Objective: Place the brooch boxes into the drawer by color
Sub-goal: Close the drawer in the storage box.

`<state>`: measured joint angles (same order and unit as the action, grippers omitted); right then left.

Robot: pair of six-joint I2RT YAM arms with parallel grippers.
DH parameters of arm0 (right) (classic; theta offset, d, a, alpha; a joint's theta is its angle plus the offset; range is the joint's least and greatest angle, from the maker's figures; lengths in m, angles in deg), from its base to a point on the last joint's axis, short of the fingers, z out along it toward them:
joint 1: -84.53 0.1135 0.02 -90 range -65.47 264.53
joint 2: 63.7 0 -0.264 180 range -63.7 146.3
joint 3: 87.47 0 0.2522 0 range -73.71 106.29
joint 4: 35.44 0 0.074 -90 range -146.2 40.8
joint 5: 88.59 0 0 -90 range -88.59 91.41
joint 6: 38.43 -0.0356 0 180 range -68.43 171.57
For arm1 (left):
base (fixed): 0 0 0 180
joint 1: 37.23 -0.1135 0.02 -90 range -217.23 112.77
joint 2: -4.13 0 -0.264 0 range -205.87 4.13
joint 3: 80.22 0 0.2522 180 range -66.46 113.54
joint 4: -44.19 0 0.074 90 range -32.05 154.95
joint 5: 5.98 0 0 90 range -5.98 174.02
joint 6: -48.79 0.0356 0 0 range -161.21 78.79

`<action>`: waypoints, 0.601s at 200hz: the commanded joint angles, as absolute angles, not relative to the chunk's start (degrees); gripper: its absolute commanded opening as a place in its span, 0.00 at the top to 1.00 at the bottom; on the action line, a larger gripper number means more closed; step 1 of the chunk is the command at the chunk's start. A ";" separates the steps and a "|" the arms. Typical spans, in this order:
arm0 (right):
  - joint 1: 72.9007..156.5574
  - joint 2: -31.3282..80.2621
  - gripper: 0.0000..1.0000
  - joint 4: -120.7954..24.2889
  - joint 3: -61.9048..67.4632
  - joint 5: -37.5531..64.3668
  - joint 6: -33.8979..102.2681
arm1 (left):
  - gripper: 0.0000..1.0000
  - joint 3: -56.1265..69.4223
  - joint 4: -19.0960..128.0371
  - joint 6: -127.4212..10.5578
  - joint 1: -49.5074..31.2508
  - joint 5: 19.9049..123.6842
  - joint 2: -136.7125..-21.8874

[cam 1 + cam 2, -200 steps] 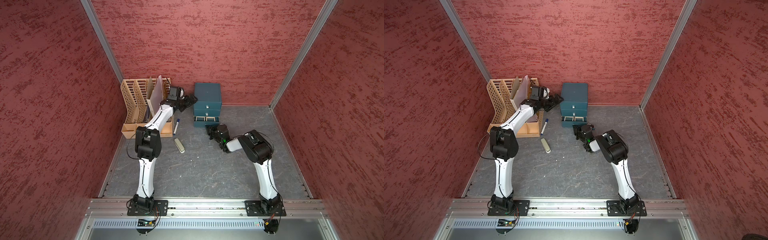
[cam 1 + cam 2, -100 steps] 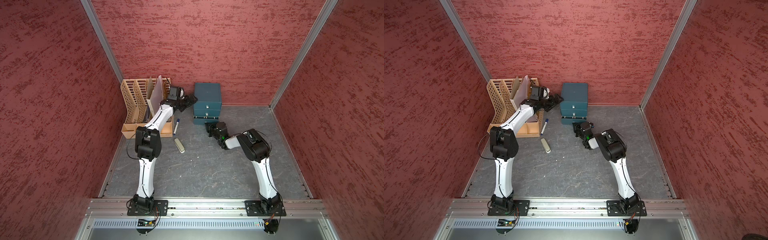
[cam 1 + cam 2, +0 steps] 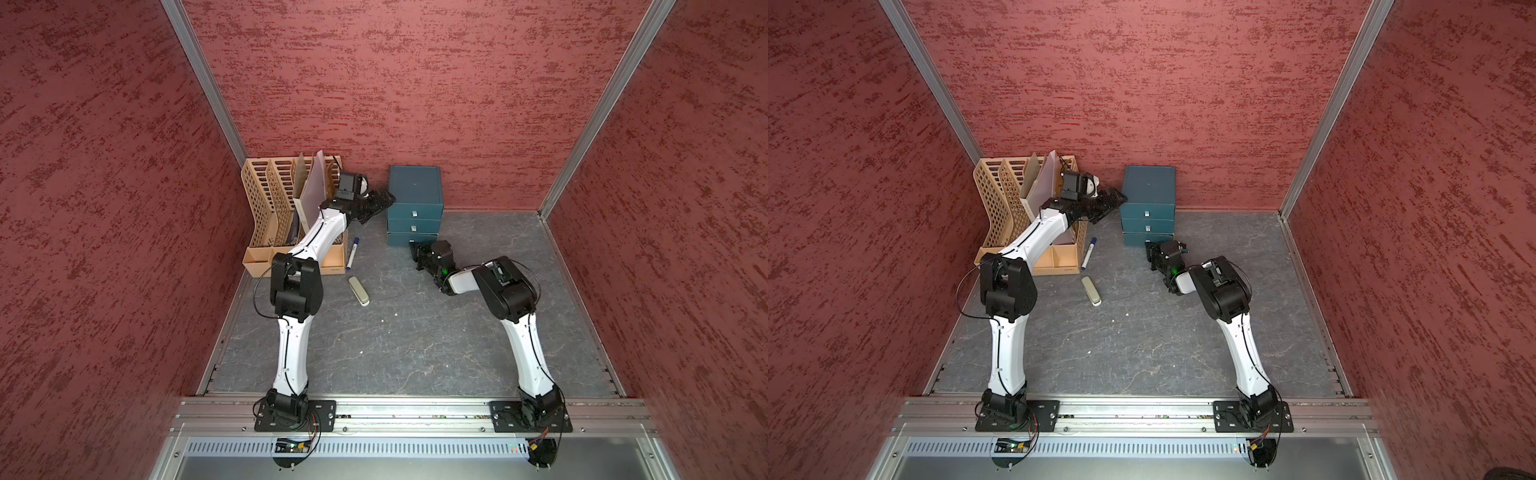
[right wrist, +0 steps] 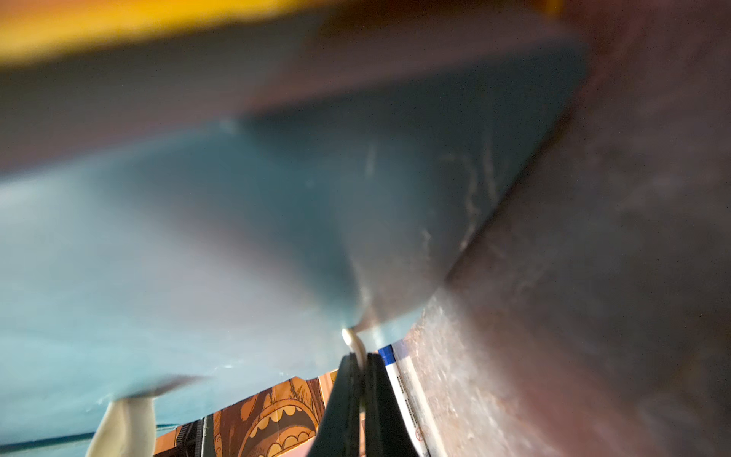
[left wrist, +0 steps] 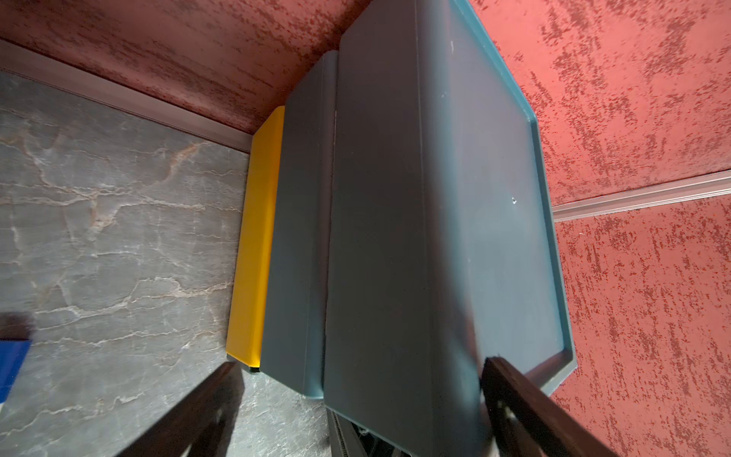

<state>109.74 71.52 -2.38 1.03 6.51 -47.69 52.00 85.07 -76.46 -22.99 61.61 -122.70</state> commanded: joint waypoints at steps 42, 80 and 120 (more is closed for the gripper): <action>109.02 73.99 1.00 -5.83 3.27 6.03 -49.02 | 0.02 52.88 87.57 -75.66 -22.46 61.79 -124.72; 108.92 74.30 1.00 -6.48 4.11 6.38 -49.02 | 0.02 52.88 87.66 -75.58 -22.37 61.79 -124.72; 108.95 74.47 1.00 -6.52 4.30 6.76 -49.25 | 0.01 52.83 87.57 -75.50 -22.37 61.75 -124.63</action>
